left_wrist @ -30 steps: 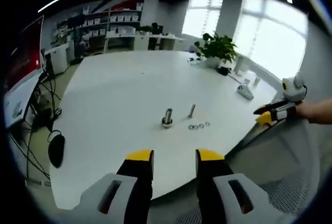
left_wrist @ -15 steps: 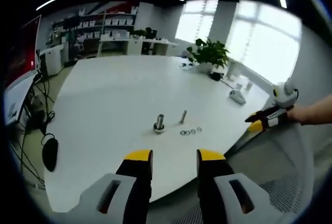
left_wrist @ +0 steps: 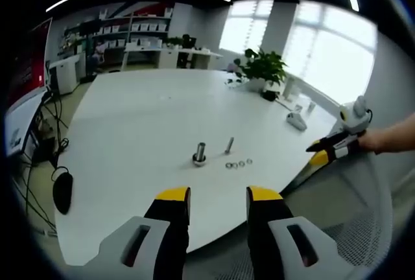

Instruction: Place the washer onto the threaded stud by aligning its center hole with the stud, sliding it down to the base, and recovering from edge contact or off-axis alignment until the washer reaches the visible bottom stop.

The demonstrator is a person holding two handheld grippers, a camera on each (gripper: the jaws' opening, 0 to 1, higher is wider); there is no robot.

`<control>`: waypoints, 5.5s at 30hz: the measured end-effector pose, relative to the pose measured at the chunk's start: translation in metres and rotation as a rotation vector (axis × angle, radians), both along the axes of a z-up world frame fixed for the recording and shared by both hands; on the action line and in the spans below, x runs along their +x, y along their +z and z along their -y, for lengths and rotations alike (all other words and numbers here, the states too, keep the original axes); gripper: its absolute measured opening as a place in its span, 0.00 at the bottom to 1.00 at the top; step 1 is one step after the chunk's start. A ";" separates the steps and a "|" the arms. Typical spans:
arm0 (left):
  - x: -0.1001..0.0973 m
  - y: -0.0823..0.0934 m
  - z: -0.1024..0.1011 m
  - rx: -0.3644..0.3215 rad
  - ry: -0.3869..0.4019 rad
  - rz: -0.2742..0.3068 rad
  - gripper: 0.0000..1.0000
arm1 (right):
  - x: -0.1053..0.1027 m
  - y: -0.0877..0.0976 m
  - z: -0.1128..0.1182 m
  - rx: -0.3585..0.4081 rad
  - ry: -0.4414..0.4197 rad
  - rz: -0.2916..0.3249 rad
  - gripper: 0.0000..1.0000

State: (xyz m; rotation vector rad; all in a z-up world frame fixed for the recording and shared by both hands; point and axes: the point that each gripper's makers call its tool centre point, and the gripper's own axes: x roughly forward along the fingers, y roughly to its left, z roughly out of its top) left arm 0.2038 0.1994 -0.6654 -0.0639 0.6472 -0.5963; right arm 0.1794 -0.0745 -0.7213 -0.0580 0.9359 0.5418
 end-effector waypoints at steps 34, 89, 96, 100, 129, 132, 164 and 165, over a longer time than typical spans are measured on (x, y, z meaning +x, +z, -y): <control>-0.001 -0.010 -0.008 0.083 0.011 -0.022 0.30 | 0.109 -0.044 -0.038 0.019 -0.033 -0.006 0.52; -0.004 -0.021 -0.013 0.122 0.021 -0.067 0.30 | 0.123 -0.117 -0.076 -0.301 0.477 -0.031 0.30; -0.005 -0.022 -0.012 0.122 0.013 -0.068 0.30 | 0.119 -0.118 -0.067 -0.348 0.532 -0.049 0.30; -0.005 -0.022 -0.011 0.122 0.010 -0.070 0.30 | 0.114 -0.118 -0.060 -0.333 0.530 -0.060 0.30; -0.007 -0.024 -0.010 0.124 -0.001 -0.078 0.30 | 0.120 -0.121 -0.047 -0.463 0.730 -0.147 0.15; -0.007 -0.024 -0.010 0.129 -0.003 -0.080 0.29 | 0.121 -0.120 -0.048 -0.469 0.709 -0.170 0.15; -0.007 -0.024 -0.011 0.137 -0.002 -0.079 0.28 | 0.119 -0.120 -0.048 -0.454 0.712 -0.162 0.20; -0.007 -0.024 -0.011 0.139 0.000 -0.079 0.28 | 0.119 -0.120 -0.049 -0.453 0.711 -0.161 0.20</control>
